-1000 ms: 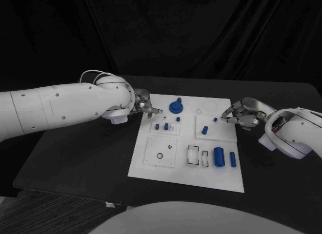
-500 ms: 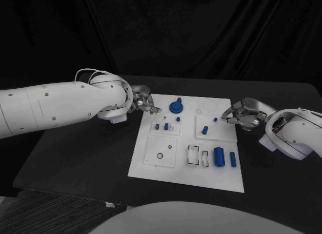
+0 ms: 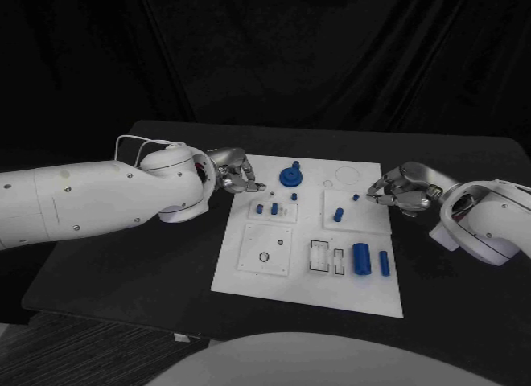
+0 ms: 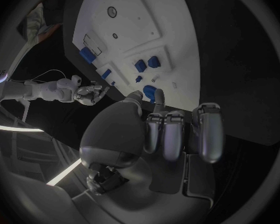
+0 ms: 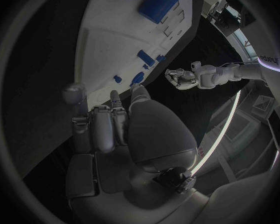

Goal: Assemble the parts on the task board

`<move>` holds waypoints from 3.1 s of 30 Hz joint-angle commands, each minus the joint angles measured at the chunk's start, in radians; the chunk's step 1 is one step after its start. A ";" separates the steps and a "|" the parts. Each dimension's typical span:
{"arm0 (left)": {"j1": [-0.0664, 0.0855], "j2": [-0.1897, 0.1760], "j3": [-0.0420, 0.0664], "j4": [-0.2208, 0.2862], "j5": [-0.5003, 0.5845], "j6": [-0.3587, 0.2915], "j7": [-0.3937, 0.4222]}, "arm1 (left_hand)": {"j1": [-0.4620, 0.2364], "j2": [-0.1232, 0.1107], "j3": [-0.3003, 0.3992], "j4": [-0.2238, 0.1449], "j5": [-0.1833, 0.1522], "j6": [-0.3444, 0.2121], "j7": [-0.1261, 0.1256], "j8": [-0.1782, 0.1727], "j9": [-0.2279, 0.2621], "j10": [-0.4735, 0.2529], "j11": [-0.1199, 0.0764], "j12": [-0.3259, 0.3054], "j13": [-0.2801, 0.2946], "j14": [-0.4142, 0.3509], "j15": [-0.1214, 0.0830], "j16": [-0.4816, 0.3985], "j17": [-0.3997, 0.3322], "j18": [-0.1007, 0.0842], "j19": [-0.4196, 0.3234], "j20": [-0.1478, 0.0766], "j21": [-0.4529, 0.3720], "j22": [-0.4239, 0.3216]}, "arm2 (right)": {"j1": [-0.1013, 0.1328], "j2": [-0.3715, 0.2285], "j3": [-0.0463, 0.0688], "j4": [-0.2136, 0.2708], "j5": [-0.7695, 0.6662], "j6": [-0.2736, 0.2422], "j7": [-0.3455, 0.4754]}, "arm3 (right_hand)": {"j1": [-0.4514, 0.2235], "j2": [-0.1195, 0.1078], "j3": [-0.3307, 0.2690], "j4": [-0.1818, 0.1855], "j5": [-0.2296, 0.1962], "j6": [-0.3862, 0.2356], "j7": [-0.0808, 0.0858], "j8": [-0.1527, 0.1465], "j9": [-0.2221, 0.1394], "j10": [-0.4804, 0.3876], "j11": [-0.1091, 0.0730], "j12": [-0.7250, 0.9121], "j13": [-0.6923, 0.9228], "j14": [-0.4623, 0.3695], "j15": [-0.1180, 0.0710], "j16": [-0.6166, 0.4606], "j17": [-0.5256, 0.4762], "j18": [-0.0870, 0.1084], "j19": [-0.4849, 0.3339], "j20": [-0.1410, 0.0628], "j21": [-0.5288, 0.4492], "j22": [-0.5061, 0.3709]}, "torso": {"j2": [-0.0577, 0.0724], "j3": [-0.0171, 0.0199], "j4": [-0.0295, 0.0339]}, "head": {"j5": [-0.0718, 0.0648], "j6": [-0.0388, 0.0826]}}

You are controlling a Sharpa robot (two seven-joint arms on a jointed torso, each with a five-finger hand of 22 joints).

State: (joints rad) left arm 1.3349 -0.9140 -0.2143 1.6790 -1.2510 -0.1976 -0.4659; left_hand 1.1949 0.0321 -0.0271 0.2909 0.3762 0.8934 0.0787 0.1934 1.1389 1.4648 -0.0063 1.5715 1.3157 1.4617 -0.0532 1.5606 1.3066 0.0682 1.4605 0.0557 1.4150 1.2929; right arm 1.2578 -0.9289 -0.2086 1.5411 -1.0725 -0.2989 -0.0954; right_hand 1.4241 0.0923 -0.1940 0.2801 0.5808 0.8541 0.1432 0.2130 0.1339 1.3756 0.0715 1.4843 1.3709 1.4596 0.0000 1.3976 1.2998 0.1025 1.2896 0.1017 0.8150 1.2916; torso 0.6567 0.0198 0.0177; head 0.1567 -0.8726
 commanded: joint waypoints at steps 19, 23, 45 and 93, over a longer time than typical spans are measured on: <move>-0.035 0.037 0.001 -0.012 -0.066 0.066 -0.054 | -0.048 0.024 -0.016 0.001 -0.043 0.075 -0.025 0.070 -0.005 0.106 -0.006 -0.001 0.255 0.109 -0.008 0.010 0.264 -0.030 0.037 -0.004 -0.009 0.228 | -0.002 0.000 0.001 0.001 -0.005 -0.002 -0.016 | 0.042 0.019 0.044 0.006 0.014 -0.002 -0.001 0.001 -0.011 0.007 -0.010 -0.026 0.053 0.001 -0.004 -0.015 0.094 0.036 -0.007 0.001 -0.014 0.096 | 0.000 0.0003 0.0001 | 0.003 0.000; -0.043 0.041 0.001 -0.016 -0.066 0.079 -0.058 | -0.049 0.024 -0.017 0.001 -0.036 0.077 -0.027 0.078 0.000 0.106 -0.008 -0.001 0.255 0.109 -0.010 0.010 0.264 -0.030 0.037 -0.005 -0.010 0.228 | -0.002 -0.001 0.001 0.001 -0.005 -0.002 -0.016 | 0.042 0.019 0.044 0.006 0.014 -0.002 -0.001 0.001 -0.011 0.007 -0.010 -0.026 0.053 0.001 -0.004 -0.015 0.094 0.036 -0.007 0.001 -0.014 0.096 | 0.000 0.0013 0.0002 | 0.001 0.000; -0.055 0.071 0.001 -0.033 -0.066 0.112 -0.061 | -0.056 0.026 -0.020 0.000 -0.020 0.077 -0.031 0.090 0.009 0.106 -0.011 -0.001 0.255 0.109 -0.013 0.010 0.264 -0.030 0.037 -0.009 -0.011 0.228 | -0.003 0.002 0.001 -0.001 -0.005 0.003 -0.019 | 0.042 0.017 0.045 0.006 0.014 -0.001 -0.001 0.001 -0.011 0.006 -0.010 -0.026 0.052 0.001 -0.004 -0.015 0.093 0.036 -0.007 0.001 -0.016 0.095 | 0.000 0.0005 0.0010 | 0.001 0.000; -0.068 0.109 0.001 -0.090 -0.047 0.126 -0.046 | 0.020 0.001 0.128 -0.005 0.280 0.189 -0.053 0.012 -0.131 0.106 -0.032 -0.001 0.255 0.109 -0.030 0.010 0.264 -0.030 0.038 -0.026 -0.013 0.228 | -0.005 0.005 0.001 -0.004 -0.005 0.010 -0.022 | 0.041 0.017 0.048 0.006 0.015 0.001 -0.001 0.002 -0.011 0.003 -0.009 -0.028 0.050 -0.001 -0.003 -0.018 0.091 0.037 -0.010 0.001 -0.023 0.094 | 0.000 0.0000 0.0007 | -0.003 0.000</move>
State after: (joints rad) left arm 1.2688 -0.8058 -0.2137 1.5887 -1.3100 -0.0637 -0.5313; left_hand 1.2051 0.0351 0.0366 0.2855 0.6394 1.0741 0.0268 0.2129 1.0200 1.4599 -0.0270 1.5715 1.3157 1.4583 -0.0784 1.5606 1.3066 0.0683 1.4555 0.0287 1.4148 1.2929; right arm 1.2554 -0.9236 -0.2086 1.5357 -1.0725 -0.2959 -0.1005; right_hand 1.4241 0.0922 -0.1668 0.2800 0.5808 0.8541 0.1432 0.2130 0.1337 1.3754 0.0714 1.4843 1.3709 1.4596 0.0000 1.3976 1.2998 0.1025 1.2895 0.1017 0.8150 1.2916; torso 0.6568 0.0198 0.0182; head 0.1539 -0.8726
